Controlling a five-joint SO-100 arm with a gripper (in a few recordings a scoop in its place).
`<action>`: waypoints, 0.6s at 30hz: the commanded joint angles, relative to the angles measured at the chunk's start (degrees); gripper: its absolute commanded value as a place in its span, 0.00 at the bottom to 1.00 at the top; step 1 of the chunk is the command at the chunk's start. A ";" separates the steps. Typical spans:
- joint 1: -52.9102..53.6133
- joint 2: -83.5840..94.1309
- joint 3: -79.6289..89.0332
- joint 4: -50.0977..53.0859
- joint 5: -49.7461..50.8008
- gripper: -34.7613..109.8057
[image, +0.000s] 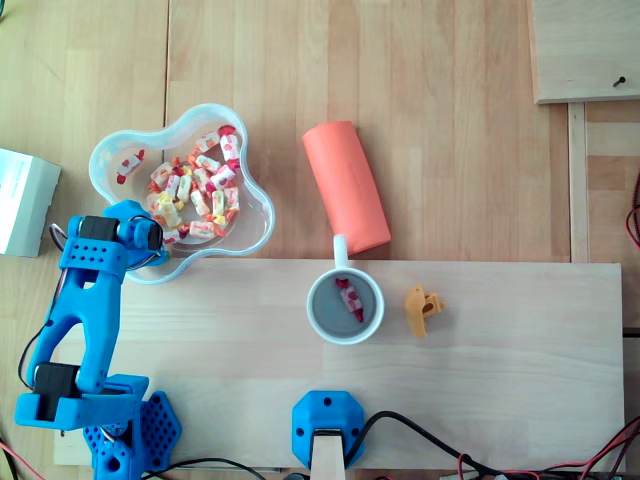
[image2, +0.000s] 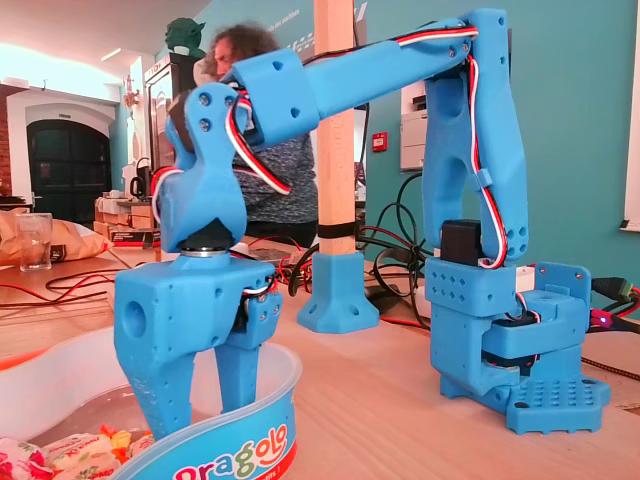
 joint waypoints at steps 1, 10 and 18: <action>1.23 3.25 -1.58 0.09 1.14 0.37; 5.01 -0.70 -2.46 -0.09 0.09 0.33; 4.57 -0.88 -2.55 -0.09 1.05 0.32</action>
